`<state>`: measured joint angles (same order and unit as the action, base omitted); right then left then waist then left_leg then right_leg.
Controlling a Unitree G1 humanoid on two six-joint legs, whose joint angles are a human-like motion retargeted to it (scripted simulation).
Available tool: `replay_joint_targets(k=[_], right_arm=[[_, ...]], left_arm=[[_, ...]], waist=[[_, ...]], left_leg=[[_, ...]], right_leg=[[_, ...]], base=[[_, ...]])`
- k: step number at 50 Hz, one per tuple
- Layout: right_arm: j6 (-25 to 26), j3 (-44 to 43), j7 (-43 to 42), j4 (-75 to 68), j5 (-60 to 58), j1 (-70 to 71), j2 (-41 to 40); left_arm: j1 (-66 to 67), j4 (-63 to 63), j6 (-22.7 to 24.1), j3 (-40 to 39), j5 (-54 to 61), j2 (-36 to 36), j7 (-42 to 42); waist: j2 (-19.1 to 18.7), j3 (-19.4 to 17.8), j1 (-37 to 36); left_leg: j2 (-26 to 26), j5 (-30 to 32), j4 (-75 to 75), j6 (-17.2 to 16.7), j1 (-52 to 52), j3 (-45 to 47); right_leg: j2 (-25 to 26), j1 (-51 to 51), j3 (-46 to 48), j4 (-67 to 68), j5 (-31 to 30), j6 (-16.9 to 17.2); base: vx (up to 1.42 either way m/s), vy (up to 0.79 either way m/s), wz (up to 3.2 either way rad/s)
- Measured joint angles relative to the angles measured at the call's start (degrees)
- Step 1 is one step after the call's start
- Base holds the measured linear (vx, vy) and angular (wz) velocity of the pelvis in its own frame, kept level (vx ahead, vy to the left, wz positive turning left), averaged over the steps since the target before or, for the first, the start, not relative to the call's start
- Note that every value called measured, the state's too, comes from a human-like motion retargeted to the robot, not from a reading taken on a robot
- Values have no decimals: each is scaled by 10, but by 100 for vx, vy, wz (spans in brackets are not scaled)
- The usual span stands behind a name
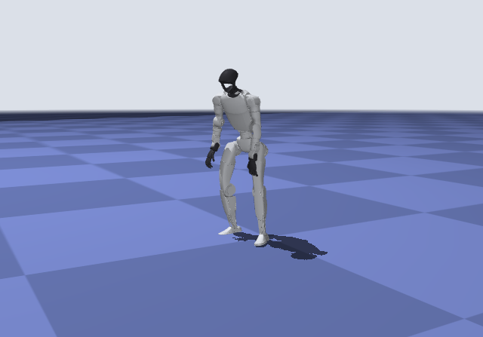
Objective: Upper body actions
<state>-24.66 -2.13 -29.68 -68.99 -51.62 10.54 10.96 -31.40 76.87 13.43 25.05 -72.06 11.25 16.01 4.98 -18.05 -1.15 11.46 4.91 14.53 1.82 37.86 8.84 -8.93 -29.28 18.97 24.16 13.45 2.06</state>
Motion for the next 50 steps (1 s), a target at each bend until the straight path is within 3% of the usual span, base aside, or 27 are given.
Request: replay_joint_targets(k=[8, 18, 20, 23, 27, 30, 34, 37, 41, 50], right_arm=[[18, -3, 0, -15, -27, -15, -3], [23, -41, -12, -42, -9, -64, -4], [21, -54, -16, -48, 3, -80, -8], [11, -72, -16, -50, 21, -100, -15], [-3, -61, -10, -14, 40, -101, -14], [-8, -46, -3, 8, 43, -87, 1], [6, -57, 13, 31, 35, -62, 10], [2, -62, 10, 48, 67, -53, 4], [-5, -60, 19, 59, 102, -53, -2], [2, -46, 19, 47, 83, -64, -20]], left_arm=[[39, 0, 5, -16, 66, -45, -5], [136, -68, 20, -21, 98, 24, -8], [160, -93, 28, -23, 112, 46, 0], [192, -144, 44, -46, 124, 70, 30], [232, -277, 106, -103, 201, 106, 98], [252, -345, 125, -119, 269, 120, 67], [261, -360, 111, -144, 263, 109, 30], [253, -338, 89, -139, 255, 102, 52], [247, -310, 73, -128, 253, 102, 90], [278, -273, 64, -138, 188, 105, 50]], waist=[[2, 12, 28], [-31, 52, 65], [-39, 59, 71], [-33, 67, 59], [-25, 45, 22], [-15, 31, 11], [-34, 20, 18], [-45, 13, 32], [-47, 9, 27], [-37, 12, 20]], left_leg=[[-9, -13, -25, 8, -52, 22], [-9, -4, -55, 4, -118, 20], [-10, 5, -58, 0, -126, 10], [-7, 14, -38, -19, -116, 18], [13, 20, 36, -27, -49, -13], [25, 15, 48, -23, -34, 12], [34, 3, 24, -25, -31, -4], [38, -12, 11, -31, -26, 6], [36, -35, -7, -33, -31, 10], [37, -50, -18, -17, -35, 18]], right_leg=[[-5, 35, -23, -36, -30, 24], [52, 72, -210, -5, -41, 48], [66, 89, -223, -12, -18, 41], [50, 109, -151, -41, -4, -2], [74, 79, -164, -10, 7, -3], [69, 58, -171, 7, 8, -2], [85, 39, -149, 32, 13, -20], [86, 34, -125, 39, 14, -33], [86, 28, -118, 52, 19, -43], [83, 46, -99, 30, 15, -61]], base=[[12, 9, -26], [16, -3, 6], [9, -33, 79], [1, -34, 62], [-16, -28, -7], [-26, -12, -10], [-19, 0, 22], [-13, -4, 51], [-7, -8, 13], [-3, -18, 23]])
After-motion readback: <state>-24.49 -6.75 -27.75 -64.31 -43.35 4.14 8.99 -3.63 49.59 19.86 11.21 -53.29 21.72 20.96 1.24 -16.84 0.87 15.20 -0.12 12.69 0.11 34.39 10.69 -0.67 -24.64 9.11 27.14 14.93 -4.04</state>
